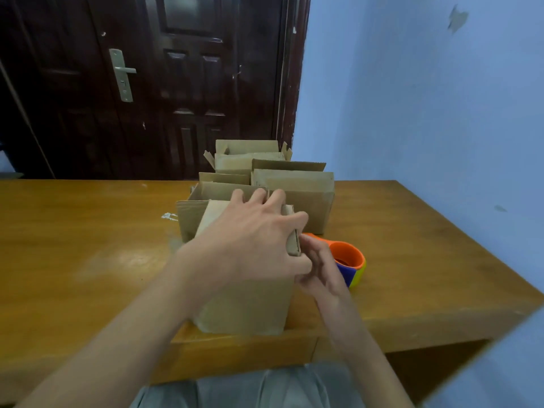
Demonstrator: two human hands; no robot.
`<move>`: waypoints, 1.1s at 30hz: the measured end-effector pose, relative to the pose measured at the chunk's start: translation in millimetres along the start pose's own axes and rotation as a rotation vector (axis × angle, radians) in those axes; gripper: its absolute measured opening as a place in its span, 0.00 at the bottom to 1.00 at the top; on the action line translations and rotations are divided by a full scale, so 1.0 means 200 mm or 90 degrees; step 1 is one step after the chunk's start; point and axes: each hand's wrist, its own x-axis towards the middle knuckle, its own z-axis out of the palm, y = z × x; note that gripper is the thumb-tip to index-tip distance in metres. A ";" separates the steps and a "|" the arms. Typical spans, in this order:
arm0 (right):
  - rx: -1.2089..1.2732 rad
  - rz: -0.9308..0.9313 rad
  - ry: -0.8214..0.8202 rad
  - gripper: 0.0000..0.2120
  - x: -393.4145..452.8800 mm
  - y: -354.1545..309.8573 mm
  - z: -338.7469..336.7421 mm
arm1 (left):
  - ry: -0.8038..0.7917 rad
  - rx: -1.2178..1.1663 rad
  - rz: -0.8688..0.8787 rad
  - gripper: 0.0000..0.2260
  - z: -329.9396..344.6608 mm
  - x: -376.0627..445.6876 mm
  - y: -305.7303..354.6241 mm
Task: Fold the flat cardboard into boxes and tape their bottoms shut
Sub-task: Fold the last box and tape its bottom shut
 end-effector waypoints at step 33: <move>-0.113 -0.080 -0.010 0.33 0.03 0.07 0.06 | 0.012 -0.147 0.250 0.29 -0.02 -0.14 -0.28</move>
